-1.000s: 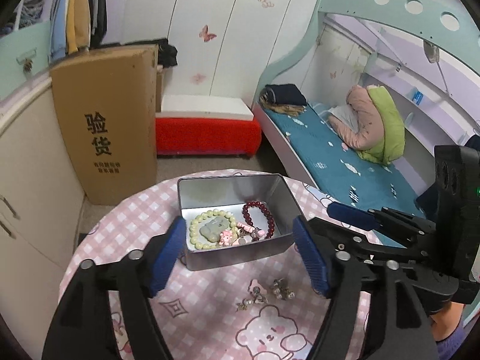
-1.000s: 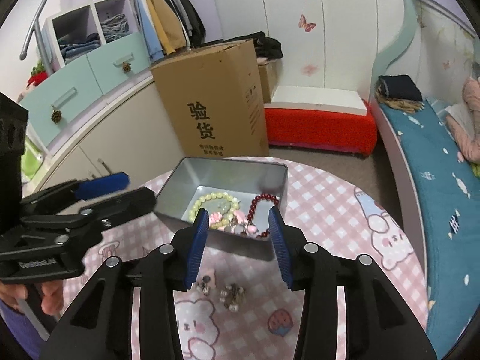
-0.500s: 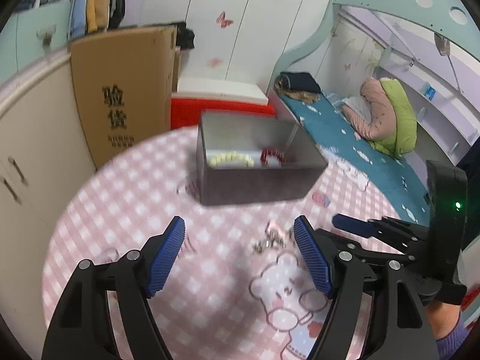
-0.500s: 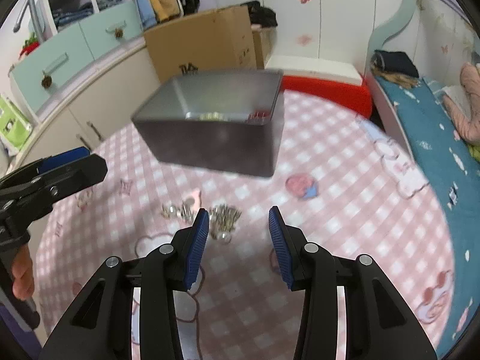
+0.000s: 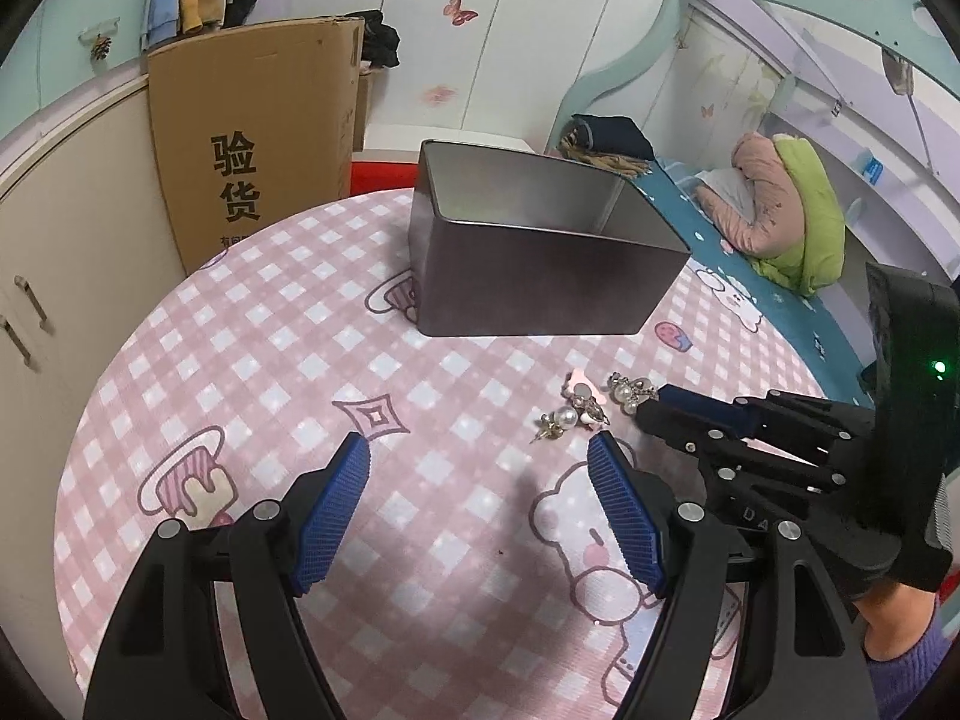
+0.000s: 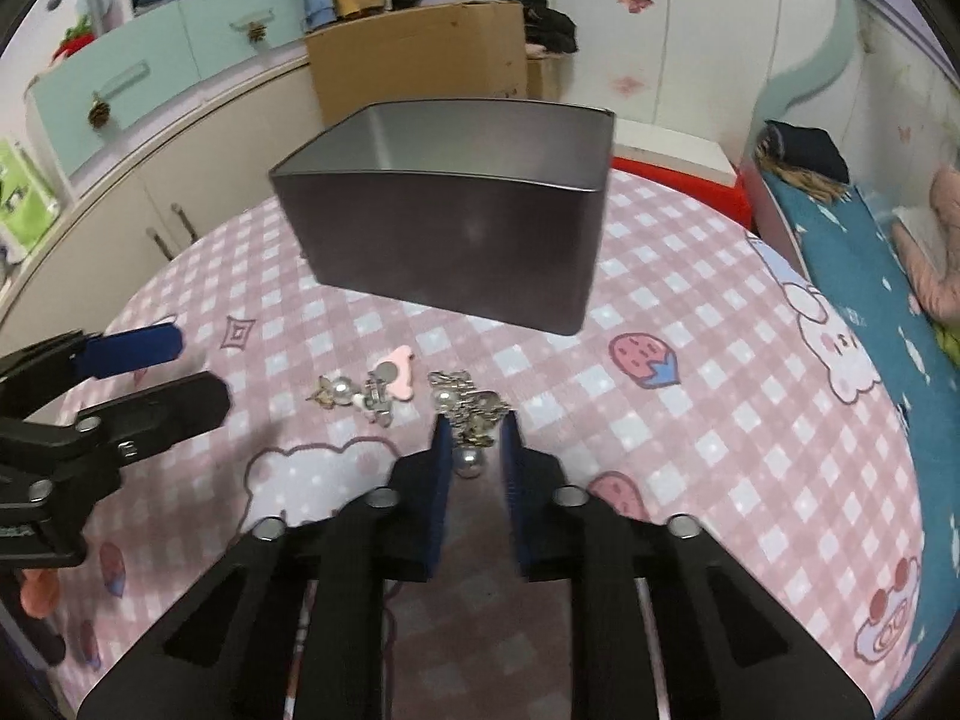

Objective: Organize jewelry
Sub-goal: 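Close the right gripper on a silver pearl earring while the left grasps another earring, then carry both held earrings into the tin and open both grippers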

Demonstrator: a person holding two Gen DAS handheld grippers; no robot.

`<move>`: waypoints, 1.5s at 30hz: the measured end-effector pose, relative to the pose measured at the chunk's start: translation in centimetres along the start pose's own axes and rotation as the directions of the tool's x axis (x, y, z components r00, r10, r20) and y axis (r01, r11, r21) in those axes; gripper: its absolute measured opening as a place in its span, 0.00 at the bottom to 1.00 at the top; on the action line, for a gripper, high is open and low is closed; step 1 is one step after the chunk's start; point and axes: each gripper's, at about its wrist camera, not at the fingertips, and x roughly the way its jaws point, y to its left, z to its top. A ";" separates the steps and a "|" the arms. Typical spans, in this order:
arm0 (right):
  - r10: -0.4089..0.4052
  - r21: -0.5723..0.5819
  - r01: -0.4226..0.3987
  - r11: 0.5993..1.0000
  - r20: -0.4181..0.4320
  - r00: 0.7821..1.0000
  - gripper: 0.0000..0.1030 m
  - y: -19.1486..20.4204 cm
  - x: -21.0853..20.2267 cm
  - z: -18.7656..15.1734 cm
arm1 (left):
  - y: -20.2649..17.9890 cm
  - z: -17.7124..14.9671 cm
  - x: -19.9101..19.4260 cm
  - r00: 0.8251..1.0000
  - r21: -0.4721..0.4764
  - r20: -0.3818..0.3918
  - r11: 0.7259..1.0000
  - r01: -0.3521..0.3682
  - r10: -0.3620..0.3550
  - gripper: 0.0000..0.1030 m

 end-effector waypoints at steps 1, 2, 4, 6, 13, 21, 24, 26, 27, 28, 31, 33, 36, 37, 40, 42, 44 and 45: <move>-0.003 -0.007 0.003 1.000 0.002 1.000 0.11 0.1 -0.1 -0.1 | -0.1 -0.1 0.1 1.000 0.004 -0.002 1.000 0.001 -0.001 0.71; -0.003 -0.010 0.003 1.000 0.004 1.000 0.11 0.0 -0.3 -0.4 | -0.1 -0.1 0.1 1.000 0.008 -0.002 1.000 0.002 -0.002 0.71; 0.011 0.014 -0.011 1.000 0.010 1.000 0.11 -0.8 -0.8 -0.7 | -0.4 -0.2 0.3 1.000 0.019 -0.003 1.000 0.006 -0.006 0.71; 0.025 0.044 -0.026 0.999 0.019 1.000 0.11 -1.9 -1.4 -0.9 | -0.7 -0.2 0.5 1.000 0.031 -0.006 0.999 0.011 -0.011 0.71; 0.070 0.192 -0.079 0.978 0.054 0.996 0.11 -6.0 -3.4 -1.6 | -1.9 -0.2 1.4 1.000 0.058 -0.015 0.998 0.024 -0.023 0.71; 0.081 0.205 -0.091 0.975 0.055 0.995 0.11 -6.6 -3.3 -2.4 | -3.1 0.4 3.0 1.000 0.093 -0.019 0.996 -0.008 0.010 0.71; 0.087 0.207 -0.097 0.974 0.056 0.995 0.11 -6.7 -3.2 -2.5 | -3.4 0.6 3.5 1.000 0.110 -0.019 0.994 -0.009 0.011 0.69; 0.090 0.203 -0.100 0.974 0.057 0.994 0.11 -6.6 -3.2 -2.6 | -3.5 0.7 3.7 1.000 0.120 -0.013 0.992 -0.027 0.028 0.64; 0.091 0.203 -0.101 0.974 0.058 0.994 0.11 -6.6 -3.2 -2.6 | -3.6 0.8 4.0 0.999 0.132 -0.024 0.991 -0.026 0.030 0.52; 0.091 0.203 -0.102 0.974 0.060 0.994 0.11 -6.6 -3.2 -2.5 | -3.7 0.8 4.2 0.999 0.143 -0.029 0.989 -0.031 0.036 0.49; 0.097 0.202 -0.107 0.973 0.060 0.993 0.11 -6.6 -3.2 -2.4 | -3.8 0.8 4.3 0.999 0.165 -0.030 0.986 -0.039 0.044 0.43; 0.098 0.203 -0.108 0.973 0.060 0.993 0.11 -6.6 -3.2 -2.4 | -3.7 0.9 4.3 0.999 0.171 -0.030 0.984 -0.039 0.045 0.41; 0.101 0.202 -0.110 0.973 0.056 0.993 0.11 -6.5 -2.9 -2.2 | -3.8 0.8 4.4 0.997 0.197 -0.025 0.978 -0.073 0.079 0.10; 0.102 0.201 -0.111 0.973 0.055 0.993 0.11 -6.4 -2.8 -2.1 | -3.8 0.9 4.4 0.997 0.201 -0.026 0.977 -0.072 0.079 0.09; 0.100 0.202 -0.109 0.973 0.054 0.994 0.11 -6.3 -2.7 -2.0 | -3.4 0.8 4.3 0.998 0.185 -0.028 0.982 -0.048 0.054 0.09; 0.101 0.202 -0.111 0.973 0.058 0.993 0.11 -6.2 -2.9 -1.9 | -3.1 0.8 4.1 0.999 0.173 -0.032 0.985 -0.030 0.036 0.09; 0.099 0.198 -0.110 0.974 0.065 0.993 0.11 -6.0 -3.3 -1.7 | -2.8 0.9 3.5 0.999 0.157 -0.031 0.988 -0.007 0.012 0.09; 0.097 0.194 -0.109 0.975 0.070 0.993 0.11 -6.0 -3.6 -1.4 | -2.7 1.0 3.1 1.000 0.152 -0.023 0.988 -0.001 0.005 0.09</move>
